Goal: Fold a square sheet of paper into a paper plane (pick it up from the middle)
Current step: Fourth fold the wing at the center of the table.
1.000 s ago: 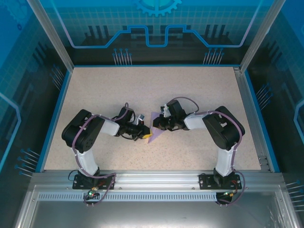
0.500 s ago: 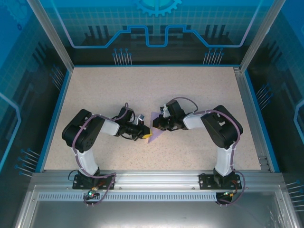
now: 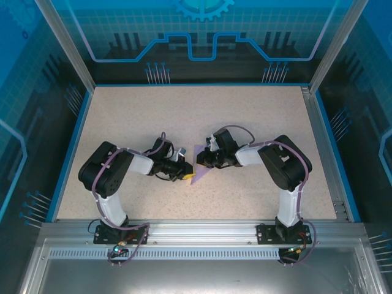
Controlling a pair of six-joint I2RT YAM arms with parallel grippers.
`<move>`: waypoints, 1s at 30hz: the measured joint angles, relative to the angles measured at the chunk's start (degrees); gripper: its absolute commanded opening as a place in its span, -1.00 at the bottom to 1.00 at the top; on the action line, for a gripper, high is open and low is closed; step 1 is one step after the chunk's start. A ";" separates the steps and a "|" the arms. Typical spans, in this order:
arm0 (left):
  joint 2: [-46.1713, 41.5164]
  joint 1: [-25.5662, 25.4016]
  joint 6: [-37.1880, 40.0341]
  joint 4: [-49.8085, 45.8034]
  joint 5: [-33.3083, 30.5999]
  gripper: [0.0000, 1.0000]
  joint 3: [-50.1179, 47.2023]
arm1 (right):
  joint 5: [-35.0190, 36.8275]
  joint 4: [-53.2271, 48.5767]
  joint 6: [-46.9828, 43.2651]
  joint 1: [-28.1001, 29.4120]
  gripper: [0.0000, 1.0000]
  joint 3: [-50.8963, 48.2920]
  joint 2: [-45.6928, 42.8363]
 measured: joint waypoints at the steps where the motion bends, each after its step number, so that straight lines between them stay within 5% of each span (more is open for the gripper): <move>1: -0.11 0.00 0.24 -0.35 -0.22 -0.87 0.00 | 0.00 0.00 0.00 0.00 -0.77 0.00 0.02; 6: -0.50 0.00 1.60 -1.84 -1.09 -0.96 0.11 | -0.20 0.09 0.17 0.00 -0.78 0.00 0.13; 11: -2.01 0.00 2.89 -4.35 -2.84 -0.65 0.24 | -0.39 0.24 0.17 0.04 -0.78 -0.07 0.17; 19: -4.15 -1.36 6.08 -10.01 -4.50 -0.46 1.31 | -0.24 0.37 0.17 0.02 -0.78 -0.13 0.17; 30: -4.72 -4.57 10.03 -18.95 -12.13 -0.59 5.29 | -0.24 0.50 0.17 0.02 -0.78 -0.17 0.17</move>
